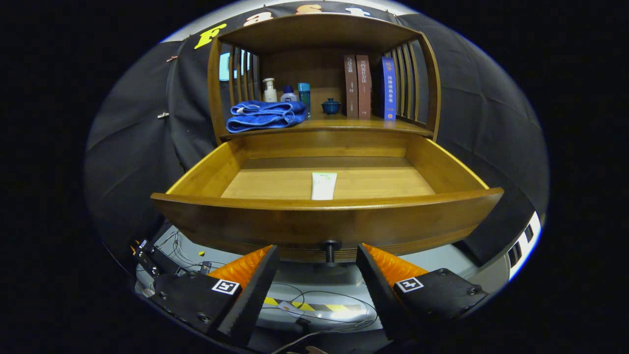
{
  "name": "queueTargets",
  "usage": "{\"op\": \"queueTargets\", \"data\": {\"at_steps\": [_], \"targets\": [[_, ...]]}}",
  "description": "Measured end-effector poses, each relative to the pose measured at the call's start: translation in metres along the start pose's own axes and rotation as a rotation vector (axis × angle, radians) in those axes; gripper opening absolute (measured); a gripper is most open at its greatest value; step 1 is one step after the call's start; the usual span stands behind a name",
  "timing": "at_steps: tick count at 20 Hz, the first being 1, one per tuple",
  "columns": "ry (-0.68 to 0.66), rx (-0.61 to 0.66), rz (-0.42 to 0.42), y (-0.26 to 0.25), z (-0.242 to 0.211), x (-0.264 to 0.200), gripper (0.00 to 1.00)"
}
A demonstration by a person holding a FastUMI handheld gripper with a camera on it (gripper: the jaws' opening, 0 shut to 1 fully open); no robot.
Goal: Pull open the drawer, take out the items inside it, and place them on the countertop above the cabinet.
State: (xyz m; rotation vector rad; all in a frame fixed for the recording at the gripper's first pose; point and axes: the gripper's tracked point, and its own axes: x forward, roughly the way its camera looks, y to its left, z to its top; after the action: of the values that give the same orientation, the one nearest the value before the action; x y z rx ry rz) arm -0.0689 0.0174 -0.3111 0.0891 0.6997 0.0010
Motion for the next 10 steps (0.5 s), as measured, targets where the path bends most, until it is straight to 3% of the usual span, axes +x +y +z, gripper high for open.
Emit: {"op": "queueTargets", "data": {"at_steps": [5,10], "targets": [[-0.083,0.045,0.032,0.010,0.076,-0.011,0.99],[-0.043,0.041,0.029,0.007,0.136,0.047,0.99]]}}
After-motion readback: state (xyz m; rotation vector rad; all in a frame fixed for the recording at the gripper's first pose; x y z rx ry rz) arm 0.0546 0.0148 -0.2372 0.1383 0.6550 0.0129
